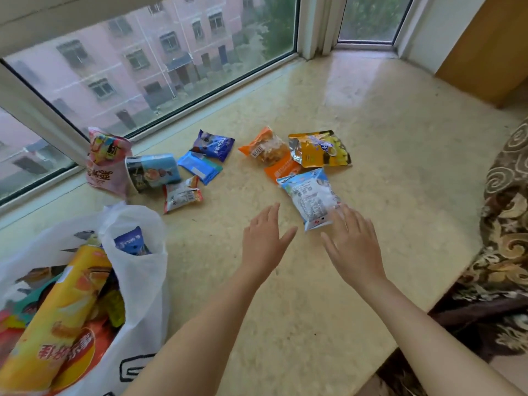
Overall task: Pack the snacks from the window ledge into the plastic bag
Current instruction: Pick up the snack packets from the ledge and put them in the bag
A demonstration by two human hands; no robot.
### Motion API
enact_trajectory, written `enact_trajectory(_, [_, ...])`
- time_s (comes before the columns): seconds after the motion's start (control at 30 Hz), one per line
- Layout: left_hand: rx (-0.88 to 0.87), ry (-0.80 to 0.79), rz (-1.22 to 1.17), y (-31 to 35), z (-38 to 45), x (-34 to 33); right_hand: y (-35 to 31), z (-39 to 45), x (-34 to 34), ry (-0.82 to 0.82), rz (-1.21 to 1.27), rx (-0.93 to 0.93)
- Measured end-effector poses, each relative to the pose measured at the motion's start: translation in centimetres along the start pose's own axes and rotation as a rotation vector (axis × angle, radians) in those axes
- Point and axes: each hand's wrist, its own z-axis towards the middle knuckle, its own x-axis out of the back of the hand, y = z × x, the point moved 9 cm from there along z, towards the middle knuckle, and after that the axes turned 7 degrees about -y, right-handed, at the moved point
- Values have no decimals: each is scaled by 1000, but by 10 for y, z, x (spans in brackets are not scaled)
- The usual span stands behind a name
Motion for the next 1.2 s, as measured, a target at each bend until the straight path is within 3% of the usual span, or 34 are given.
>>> enact_trajectory(0.1, [69,-33,-259,8,41,-22,19,34,-22,25,42,-32])
enact_trajectory(0.27, [219,-76,-1174,14,79,-66,46,69,-54,-4,210,-85])
enact_trajectory(0.37, [336,-115,-1474,12,91,-84,52,75,-58,-37,461,-112])
enact_trajectory(0.5, [338,-187,-1515,1,103,-86,49,72,-57,-44,573,-104])
enact_trajectory(0.63, [303,-141,-1551,-14,103,-63,38,82,-55,-11,626,-28])
enact_trajectory(0.87, [226,-250,-1615,-41,102,-53,7,109,-73,-52,971,28])
enact_trajectory(0.93, [247,-239,-1624,-51,103,-49,15,119,-75,-6,1271,-132])
enact_trajectory(1.07, [228,-220,-1568,-65,108,-38,52,146,-104,132,1820,-708])
enact_trajectory(1.2, [230,-226,-1574,-78,110,-30,44,189,-118,8,2142,-871])
